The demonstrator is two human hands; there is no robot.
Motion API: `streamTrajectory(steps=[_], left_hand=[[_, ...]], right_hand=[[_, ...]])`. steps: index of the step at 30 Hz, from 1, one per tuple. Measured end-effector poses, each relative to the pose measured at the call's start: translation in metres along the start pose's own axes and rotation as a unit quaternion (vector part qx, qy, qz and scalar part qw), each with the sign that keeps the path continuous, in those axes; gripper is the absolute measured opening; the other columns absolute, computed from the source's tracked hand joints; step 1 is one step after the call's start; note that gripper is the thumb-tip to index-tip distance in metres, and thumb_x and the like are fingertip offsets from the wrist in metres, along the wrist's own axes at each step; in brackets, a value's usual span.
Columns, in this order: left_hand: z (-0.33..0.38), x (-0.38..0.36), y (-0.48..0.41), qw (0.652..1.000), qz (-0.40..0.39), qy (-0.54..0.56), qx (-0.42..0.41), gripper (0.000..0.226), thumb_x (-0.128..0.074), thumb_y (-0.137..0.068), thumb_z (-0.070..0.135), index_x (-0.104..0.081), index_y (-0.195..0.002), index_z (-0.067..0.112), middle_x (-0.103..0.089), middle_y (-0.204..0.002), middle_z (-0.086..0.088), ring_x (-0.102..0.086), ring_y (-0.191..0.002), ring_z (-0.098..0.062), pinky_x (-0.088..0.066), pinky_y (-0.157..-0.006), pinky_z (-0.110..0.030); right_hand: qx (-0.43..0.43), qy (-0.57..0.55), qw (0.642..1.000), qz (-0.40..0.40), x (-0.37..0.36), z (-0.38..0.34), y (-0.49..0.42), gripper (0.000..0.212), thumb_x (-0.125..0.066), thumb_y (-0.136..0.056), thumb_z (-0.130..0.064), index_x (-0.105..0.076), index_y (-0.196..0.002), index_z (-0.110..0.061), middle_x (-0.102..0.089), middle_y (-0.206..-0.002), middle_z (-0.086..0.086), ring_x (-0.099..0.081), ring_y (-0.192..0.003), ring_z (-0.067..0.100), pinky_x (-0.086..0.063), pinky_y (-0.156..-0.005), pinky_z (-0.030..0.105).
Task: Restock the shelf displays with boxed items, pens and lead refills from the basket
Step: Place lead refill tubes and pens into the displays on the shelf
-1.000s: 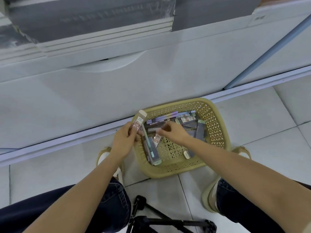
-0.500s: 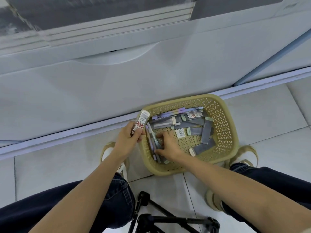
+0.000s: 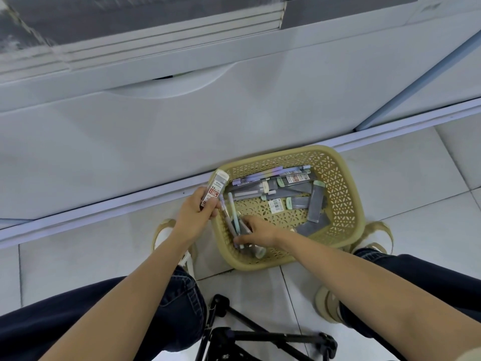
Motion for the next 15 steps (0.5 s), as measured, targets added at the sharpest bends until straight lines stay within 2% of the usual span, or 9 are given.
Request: streamTrajectory(steps=[3, 6, 7, 9, 11, 13, 15], left_hand=[[0.001, 0.000, 0.000, 1.000, 0.007, -0.008, 0.006, 0.016, -0.051, -0.099, 0.014, -0.056, -0.113, 0.019, -0.069, -0.082, 0.003, -0.060, -0.063, 0.003, -0.051, -0.063, -0.013], [0.002, 0.001, -0.001, 0.999, 0.024, -0.019, 0.023, 0.016, -0.050, -0.099, 0.015, -0.058, -0.113, 0.017, -0.069, -0.083, -0.003, -0.060, -0.064, -0.004, -0.054, -0.065, -0.023], [0.003, 0.002, -0.001, 0.999, 0.034, -0.016, 0.030, 0.017, -0.050, -0.099, 0.014, -0.059, -0.113, 0.016, -0.070, -0.083, -0.004, -0.061, -0.065, -0.008, -0.055, -0.067, -0.028], [0.009, 0.000, -0.003, 0.998, 0.049, 0.006, 0.043, 0.019, -0.049, -0.099, 0.012, -0.059, -0.115, 0.010, -0.072, -0.083, -0.001, -0.065, -0.069, -0.012, -0.056, -0.066, -0.027], [0.020, -0.008, -0.004, 0.996, 0.040, 0.058, 0.064, 0.021, -0.048, -0.100, 0.011, -0.055, -0.118, 0.005, -0.073, -0.088, -0.001, -0.069, -0.078, -0.017, -0.057, -0.069, -0.027], [0.033, -0.024, -0.003, 0.985, 0.015, 0.142, 0.099, 0.027, -0.046, -0.101, 0.010, -0.049, -0.126, 0.004, -0.073, -0.099, -0.009, -0.070, -0.091, -0.025, -0.059, -0.076, -0.031], [0.047, -0.041, 0.000, 0.968, -0.001, 0.214, 0.133, 0.030, -0.043, -0.102, 0.010, -0.046, -0.132, 0.005, -0.069, -0.110, -0.017, -0.068, -0.100, -0.033, -0.057, -0.082, -0.038]], right_hand=[[0.011, -0.002, 1.000, 0.018, 0.011, 0.002, 0.004, 0.027, -0.067, -0.090, -0.027, -0.052, -0.111, -0.016, -0.060, -0.098, 0.007, -0.060, -0.081, 0.021, -0.050, -0.073, 0.034], [-0.003, -0.003, 0.999, 0.047, 0.041, 0.005, 0.013, 0.031, -0.064, -0.092, -0.030, -0.056, -0.116, -0.013, -0.066, -0.100, 0.008, -0.064, -0.082, 0.018, -0.055, -0.074, 0.033], [0.001, 0.004, 0.998, 0.056, 0.054, 0.004, 0.017, 0.032, -0.065, -0.092, -0.031, -0.058, -0.115, -0.011, -0.066, -0.098, 0.009, -0.064, -0.081, 0.017, -0.055, -0.075, 0.034], [0.028, -0.017, 0.996, 0.082, 0.078, -0.004, 0.028, 0.031, -0.066, -0.091, -0.033, -0.060, -0.109, -0.008, -0.063, -0.087, 0.011, -0.061, -0.075, 0.014, -0.052, -0.072, 0.030], [0.063, -0.090, 0.988, 0.112, 0.099, -0.017, 0.040, 0.027, -0.068, -0.089, -0.029, -0.064, -0.103, -0.006, -0.061, -0.078, 0.006, -0.060, -0.073, 0.012, -0.048, -0.071, 0.028], [0.104, -0.142, 0.976, 0.131, 0.115, -0.035, 0.052, 0.014, -0.069, -0.089, -0.024, -0.067, -0.096, -0.012, -0.066, -0.074, -0.005, -0.062, -0.066, 0.007, -0.049, -0.066, 0.024], [0.147, -0.171, 0.964, 0.139, 0.124, -0.056, 0.063, 0.006, -0.069, -0.089, -0.016, -0.068, -0.094, -0.013, -0.069, -0.072, -0.008, -0.064, -0.064, 0.005, -0.050, -0.062, 0.022]])
Point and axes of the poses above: each hand's wrist, its own y-axis away from the middle knuckle, its own x-axis out of the back of the hand, z = x × y, the point moved 8 cm from there along -y, towards the middle knuckle
